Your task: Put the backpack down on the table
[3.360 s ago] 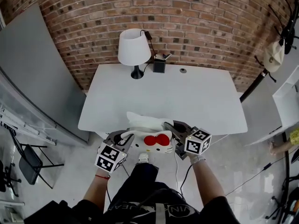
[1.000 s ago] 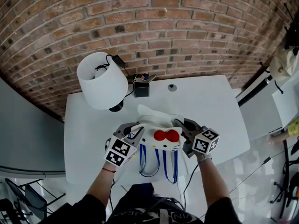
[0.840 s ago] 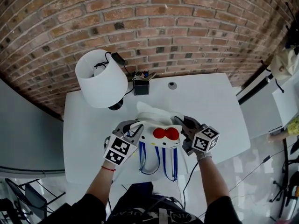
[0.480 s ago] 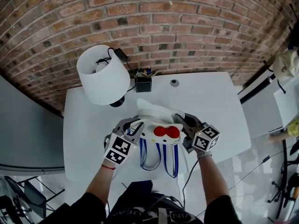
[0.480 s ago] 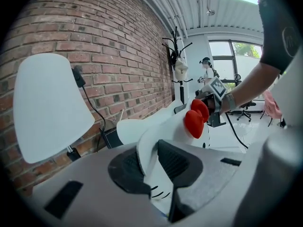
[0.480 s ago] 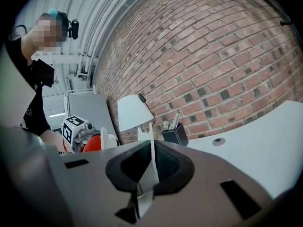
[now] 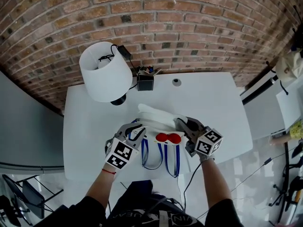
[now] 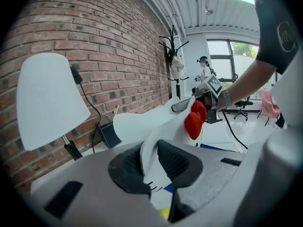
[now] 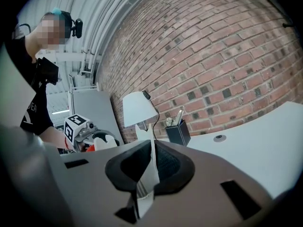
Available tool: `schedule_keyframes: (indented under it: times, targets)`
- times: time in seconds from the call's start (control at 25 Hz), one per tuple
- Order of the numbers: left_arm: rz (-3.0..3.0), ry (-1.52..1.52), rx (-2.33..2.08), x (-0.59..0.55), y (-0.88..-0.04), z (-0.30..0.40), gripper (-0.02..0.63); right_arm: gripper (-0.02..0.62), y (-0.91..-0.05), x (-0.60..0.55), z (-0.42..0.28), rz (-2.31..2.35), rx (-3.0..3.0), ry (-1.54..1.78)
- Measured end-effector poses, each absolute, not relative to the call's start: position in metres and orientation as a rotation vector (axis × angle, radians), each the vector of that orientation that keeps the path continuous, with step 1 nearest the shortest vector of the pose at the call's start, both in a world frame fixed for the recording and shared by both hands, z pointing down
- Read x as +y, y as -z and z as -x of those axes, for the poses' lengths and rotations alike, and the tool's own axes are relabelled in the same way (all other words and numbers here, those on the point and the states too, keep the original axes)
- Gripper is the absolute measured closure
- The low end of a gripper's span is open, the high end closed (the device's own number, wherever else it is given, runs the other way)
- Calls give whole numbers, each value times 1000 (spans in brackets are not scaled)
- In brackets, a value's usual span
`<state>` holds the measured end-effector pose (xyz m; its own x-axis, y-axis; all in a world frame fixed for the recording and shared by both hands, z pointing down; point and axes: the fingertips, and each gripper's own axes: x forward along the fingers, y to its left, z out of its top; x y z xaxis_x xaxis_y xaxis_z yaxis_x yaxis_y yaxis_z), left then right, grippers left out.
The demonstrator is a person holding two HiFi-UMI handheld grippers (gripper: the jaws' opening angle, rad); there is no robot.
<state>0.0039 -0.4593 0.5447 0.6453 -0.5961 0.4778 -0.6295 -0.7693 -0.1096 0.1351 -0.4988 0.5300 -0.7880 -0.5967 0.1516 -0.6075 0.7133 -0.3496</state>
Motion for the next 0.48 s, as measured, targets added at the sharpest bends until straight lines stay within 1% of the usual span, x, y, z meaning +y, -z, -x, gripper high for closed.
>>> schedule_keyframes:
  times: [0.48]
  targets:
    - [-2782, -807, -1018, -445, -548, -5, 540, 572, -531, -486, -135, -992, -2832, -552]
